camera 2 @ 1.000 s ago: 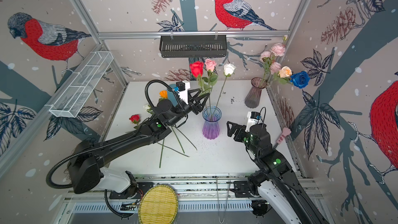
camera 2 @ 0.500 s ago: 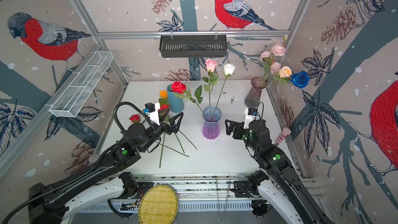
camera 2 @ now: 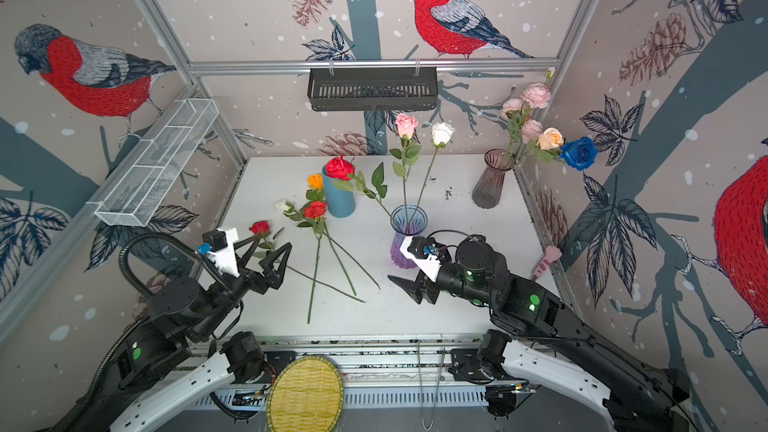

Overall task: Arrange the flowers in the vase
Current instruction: 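Draw the left gripper back while the right gripper grasps the purple-blue vase rim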

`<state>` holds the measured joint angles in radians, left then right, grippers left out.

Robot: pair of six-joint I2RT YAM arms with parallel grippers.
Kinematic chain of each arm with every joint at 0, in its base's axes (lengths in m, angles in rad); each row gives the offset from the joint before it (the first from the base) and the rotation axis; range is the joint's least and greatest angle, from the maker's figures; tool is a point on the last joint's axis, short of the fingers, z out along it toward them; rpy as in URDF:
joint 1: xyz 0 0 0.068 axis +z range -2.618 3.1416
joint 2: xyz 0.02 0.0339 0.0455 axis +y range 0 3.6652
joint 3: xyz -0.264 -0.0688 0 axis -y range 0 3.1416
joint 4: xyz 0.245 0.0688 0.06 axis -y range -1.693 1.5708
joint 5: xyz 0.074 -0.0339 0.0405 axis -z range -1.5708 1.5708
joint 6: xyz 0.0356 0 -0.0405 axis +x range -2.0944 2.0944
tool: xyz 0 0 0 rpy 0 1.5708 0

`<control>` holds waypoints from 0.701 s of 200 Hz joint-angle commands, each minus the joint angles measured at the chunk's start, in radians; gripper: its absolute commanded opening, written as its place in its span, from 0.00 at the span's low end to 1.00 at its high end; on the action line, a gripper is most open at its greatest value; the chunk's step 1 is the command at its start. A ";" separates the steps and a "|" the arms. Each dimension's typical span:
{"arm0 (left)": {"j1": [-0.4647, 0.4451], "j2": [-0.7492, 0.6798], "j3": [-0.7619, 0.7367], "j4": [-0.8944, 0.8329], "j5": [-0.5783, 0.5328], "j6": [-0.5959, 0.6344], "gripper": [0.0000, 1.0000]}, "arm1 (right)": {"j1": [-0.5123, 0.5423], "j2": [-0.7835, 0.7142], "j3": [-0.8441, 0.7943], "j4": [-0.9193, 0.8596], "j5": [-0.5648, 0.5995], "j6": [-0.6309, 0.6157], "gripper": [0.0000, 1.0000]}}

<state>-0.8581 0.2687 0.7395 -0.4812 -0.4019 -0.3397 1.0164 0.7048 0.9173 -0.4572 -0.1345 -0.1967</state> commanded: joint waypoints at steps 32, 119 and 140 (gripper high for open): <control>-0.001 -0.042 0.019 -0.100 -0.102 -0.042 0.98 | 0.050 0.229 0.250 -0.311 0.158 -0.319 0.69; 0.001 0.103 -0.003 -0.103 -0.108 -0.065 0.98 | -0.050 0.532 0.395 -0.398 0.460 -0.399 0.32; 0.002 0.100 -0.003 -0.103 -0.109 -0.067 0.98 | -0.090 0.592 0.416 -0.419 0.449 -0.399 0.32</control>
<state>-0.8581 0.3687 0.7334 -0.5858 -0.5003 -0.3916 0.9585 1.2476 1.3083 -0.8406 0.2966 -0.5793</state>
